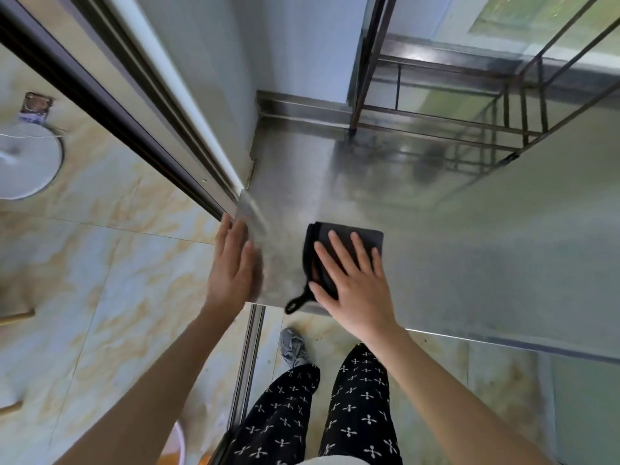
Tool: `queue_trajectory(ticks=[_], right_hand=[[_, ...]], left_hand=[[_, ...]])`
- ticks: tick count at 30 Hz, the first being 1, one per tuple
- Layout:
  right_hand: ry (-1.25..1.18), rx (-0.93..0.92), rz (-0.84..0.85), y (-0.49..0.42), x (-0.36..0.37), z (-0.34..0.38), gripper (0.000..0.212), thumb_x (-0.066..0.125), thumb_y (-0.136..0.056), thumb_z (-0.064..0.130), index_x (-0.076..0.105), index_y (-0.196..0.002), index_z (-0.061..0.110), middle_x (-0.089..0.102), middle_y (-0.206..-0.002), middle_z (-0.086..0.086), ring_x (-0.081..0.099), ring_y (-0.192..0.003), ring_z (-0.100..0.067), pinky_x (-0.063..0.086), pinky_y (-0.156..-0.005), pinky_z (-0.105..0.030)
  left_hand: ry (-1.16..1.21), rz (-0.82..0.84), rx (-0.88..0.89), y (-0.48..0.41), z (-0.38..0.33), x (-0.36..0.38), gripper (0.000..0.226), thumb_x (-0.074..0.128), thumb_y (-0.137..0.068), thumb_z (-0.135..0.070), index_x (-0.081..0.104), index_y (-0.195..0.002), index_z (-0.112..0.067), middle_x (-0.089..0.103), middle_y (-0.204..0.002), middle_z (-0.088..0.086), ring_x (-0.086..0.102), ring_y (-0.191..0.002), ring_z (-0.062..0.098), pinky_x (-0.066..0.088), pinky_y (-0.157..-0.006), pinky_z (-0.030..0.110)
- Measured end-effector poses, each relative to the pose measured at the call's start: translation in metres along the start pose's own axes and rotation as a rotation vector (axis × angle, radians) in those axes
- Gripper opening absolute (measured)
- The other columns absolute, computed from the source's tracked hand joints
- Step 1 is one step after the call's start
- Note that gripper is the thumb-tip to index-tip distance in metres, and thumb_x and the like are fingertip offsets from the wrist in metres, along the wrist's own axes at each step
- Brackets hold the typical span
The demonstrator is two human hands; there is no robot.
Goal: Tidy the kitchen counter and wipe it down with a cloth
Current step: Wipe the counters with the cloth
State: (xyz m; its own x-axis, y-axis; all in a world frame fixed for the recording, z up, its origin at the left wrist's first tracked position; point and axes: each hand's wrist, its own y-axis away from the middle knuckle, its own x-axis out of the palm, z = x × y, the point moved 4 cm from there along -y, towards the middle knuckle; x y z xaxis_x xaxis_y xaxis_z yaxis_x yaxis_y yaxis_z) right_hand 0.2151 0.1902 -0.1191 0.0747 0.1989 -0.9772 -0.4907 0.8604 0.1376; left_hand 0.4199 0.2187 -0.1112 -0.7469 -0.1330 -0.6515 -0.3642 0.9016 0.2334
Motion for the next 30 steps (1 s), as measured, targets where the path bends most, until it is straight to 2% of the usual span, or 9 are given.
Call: queue_trajectory(ticks=[3, 5, 9, 14, 19, 21, 24, 27, 30], right_hand=[[0.030, 0.106, -0.011, 0.039, 0.002, -0.037, 0.064, 0.028, -0.090, 0.061, 0.028, -0.146, 0.029, 0.025, -0.154, 0.001, 0.026, -0.141, -0.031, 0.024, -0.110, -0.054], [0.022, 0.249, -0.010, 0.058, 0.004, -0.051, 0.066, 0.023, -0.091, 0.061, 0.028, -0.146, 0.026, 0.026, -0.154, -0.003, 0.025, -0.140, -0.034, 0.023, -0.110, -0.055], [-0.092, 0.459, -0.039, 0.060, 0.006, -0.028, 0.065, 0.026, -0.091, 0.056, 0.026, -0.146, 0.023, 0.023, -0.155, -0.006, 0.020, -0.141, -0.038, 0.022, -0.109, -0.060], [-0.093, 0.142, -0.010, 0.024, 0.013, 0.068, 0.062, 0.028, -0.093, 0.057, 0.027, -0.147, 0.027, 0.025, -0.155, -0.002, 0.019, -0.143, -0.034, 0.013, -0.113, -0.054], [-0.082, -0.052, -0.022, -0.017, 0.018, 0.137, 0.060, 0.030, -0.092, 0.058, 0.035, -0.144, 0.028, 0.031, -0.153, 0.001, 0.026, -0.141, -0.032, 0.019, -0.112, -0.054], [-0.057, -0.095, -0.028, -0.018, 0.021, 0.135, 0.060, 0.031, -0.091, 0.057, 0.035, -0.144, 0.028, 0.032, -0.153, 0.001, 0.027, -0.141, -0.032, 0.021, -0.111, -0.054], [-0.022, -0.165, -0.034, -0.008, 0.023, 0.119, 0.058, 0.035, -0.092, 0.055, 0.031, -0.145, 0.030, 0.031, -0.153, 0.002, 0.027, -0.141, -0.031, 0.025, -0.111, -0.054], [0.013, -0.129, -0.015, 0.005, 0.021, 0.098, 0.058, 0.032, -0.093, 0.053, 0.027, -0.146, 0.030, 0.029, -0.154, 0.001, 0.025, -0.141, -0.031, 0.025, -0.111, -0.053], [0.022, -0.042, 0.013, 0.023, 0.016, 0.071, 0.059, 0.029, -0.092, 0.053, 0.024, -0.146, 0.030, 0.029, -0.154, 0.001, 0.027, -0.141, -0.031, 0.026, -0.110, -0.053]], left_hand=[[-0.074, -0.047, -0.024, 0.033, 0.023, -0.016, 0.051, 0.035, -0.097, -0.036, 0.028, -0.144, -0.016, 0.012, -0.157, 0.000, 0.022, -0.140, 0.018, 0.025, -0.112, 0.048], [-0.134, -0.022, -0.013, 0.053, 0.036, -0.017, 0.055, 0.036, -0.097, -0.042, 0.030, -0.144, -0.014, 0.021, -0.154, 0.006, 0.030, -0.135, 0.018, 0.028, -0.110, 0.049], [-0.144, 0.022, -0.024, 0.070, 0.052, -0.015, 0.052, 0.037, -0.096, -0.037, 0.030, -0.143, -0.017, 0.043, -0.143, 0.007, 0.036, -0.134, 0.028, 0.033, -0.107, 0.052], [-0.141, 0.017, -0.029, 0.060, 0.056, -0.023, 0.044, 0.047, -0.095, -0.020, 0.040, -0.139, -0.018, 0.056, -0.129, 0.009, 0.042, -0.127, 0.031, 0.036, -0.102, 0.051], [-0.187, 0.004, 0.018, 0.057, 0.063, -0.031, 0.040, 0.042, -0.095, -0.014, 0.045, -0.135, -0.020, 0.063, -0.118, 0.010, 0.053, -0.116, 0.035, 0.041, -0.095, 0.055], [-0.230, 0.000, -0.014, 0.060, 0.063, -0.032, 0.040, 0.043, -0.096, -0.014, 0.044, -0.136, -0.018, 0.059, -0.124, 0.012, 0.050, -0.120, 0.036, 0.037, -0.100, 0.053], [-0.287, -0.002, 0.010, 0.070, 0.051, -0.029, 0.048, 0.046, -0.096, -0.021, 0.034, -0.142, -0.017, 0.036, -0.147, 0.010, 0.031, -0.137, 0.030, 0.024, -0.110, 0.046], [-0.366, 0.069, 0.123, 0.079, 0.034, -0.016, 0.057, 0.038, -0.096, -0.040, 0.016, -0.147, -0.027, 0.014, -0.156, 0.001, 0.008, -0.144, 0.021, 0.013, -0.115, 0.047], [-0.475, 0.193, 0.269, 0.080, 0.014, 0.006, 0.062, 0.026, -0.091, -0.048, -0.001, -0.146, -0.038, 0.009, -0.155, -0.005, -0.004, -0.142, 0.010, 0.010, -0.111, 0.047]])
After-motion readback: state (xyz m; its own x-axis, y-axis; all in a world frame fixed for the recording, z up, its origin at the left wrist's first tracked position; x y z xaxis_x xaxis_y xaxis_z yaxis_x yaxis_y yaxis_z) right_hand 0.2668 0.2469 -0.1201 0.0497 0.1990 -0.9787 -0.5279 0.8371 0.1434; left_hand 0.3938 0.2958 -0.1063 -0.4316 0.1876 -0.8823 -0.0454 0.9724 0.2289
